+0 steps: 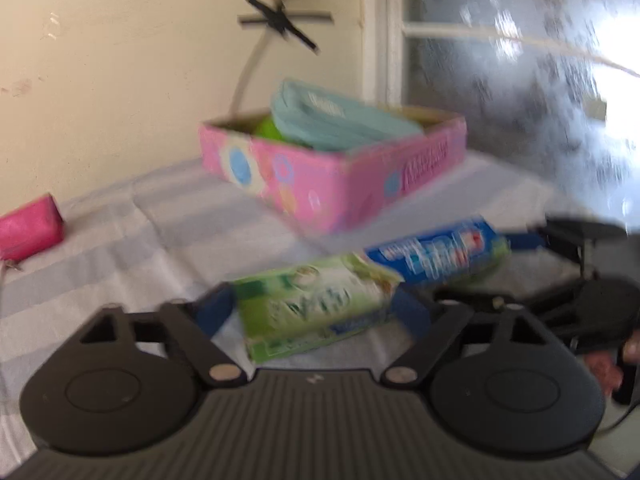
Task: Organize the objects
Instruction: 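Carry the toothpaste box with the right gripper over the pink tin, then release the toothpaste box into the tin with the right gripper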
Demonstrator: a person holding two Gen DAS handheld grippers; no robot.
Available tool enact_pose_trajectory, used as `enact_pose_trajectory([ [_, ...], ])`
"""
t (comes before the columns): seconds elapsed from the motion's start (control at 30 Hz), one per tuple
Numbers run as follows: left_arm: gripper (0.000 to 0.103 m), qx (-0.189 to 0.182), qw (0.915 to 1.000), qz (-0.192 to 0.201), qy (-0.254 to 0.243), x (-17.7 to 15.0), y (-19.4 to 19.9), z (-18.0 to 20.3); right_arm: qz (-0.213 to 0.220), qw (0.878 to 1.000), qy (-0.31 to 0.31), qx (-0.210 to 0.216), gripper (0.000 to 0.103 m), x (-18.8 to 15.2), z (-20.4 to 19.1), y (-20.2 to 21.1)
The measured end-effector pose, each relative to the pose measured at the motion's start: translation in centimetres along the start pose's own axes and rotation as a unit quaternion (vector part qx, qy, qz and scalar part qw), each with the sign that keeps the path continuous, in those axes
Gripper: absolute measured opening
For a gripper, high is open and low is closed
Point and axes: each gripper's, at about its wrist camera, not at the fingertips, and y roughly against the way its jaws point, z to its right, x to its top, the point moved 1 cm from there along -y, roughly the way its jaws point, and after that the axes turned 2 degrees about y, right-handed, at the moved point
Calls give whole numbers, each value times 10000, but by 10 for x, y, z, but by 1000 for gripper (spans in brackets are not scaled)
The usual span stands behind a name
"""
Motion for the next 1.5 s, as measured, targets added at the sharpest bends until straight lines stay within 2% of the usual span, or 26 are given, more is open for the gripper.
enact_pose_trajectory([
  [0.13, 79, 159, 9989, 430, -42, 32, 3, 6, 445, 9988, -41, -199, 76, 17, 3, 11],
  [0.27, 79, 194, 9976, 663, 69, 70, -7, 12, 839, 9953, 36, -491, 75, 42, 10, 13],
  [0.4, 79, 315, 9959, 841, -111, 102, -29, 22, 1032, 9926, -26, -635, 75, 72, 29, 3],
  [0.63, 79, 472, 9971, 582, -104, 131, -86, 23, 585, 9963, -55, -625, 75, 101, 68, -54],
  [0.77, 79, 568, 9979, 318, -17, 133, -118, 24, 263, 9973, -188, -654, 74, 102, 86, -85],
  [0.93, 80, 860, 9960, 103, -196, 140, -150, 29, -211, 9975, -373, -553, 74, 105, 103, -122],
  [1.17, 82, 931, 9951, -282, 191, 174, -193, 10, -539, 9959, -378, -616, 77, 130, 126, -160],
  [1.23, 85, 1033, 9939, -338, 210, 172, -199, 13, -597, 9954, -422, -615, 80, 132, 128, -170],
  [1.3, 86, 969, 9945, -335, 224, 165, -195, 15, -539, 9956, -508, -579, 89, 129, 128, -168],
  [1.33, 86, 926, 9949, -339, 227, 161, -192, 16, -477, 9956, -572, -565, 90, 126, 128, -164],
  [1.5, 86, 1046, 9942, -165, 210, 140, -169, 24, -207, 9950, -855, -472, 87, 110, 124, -143],
])
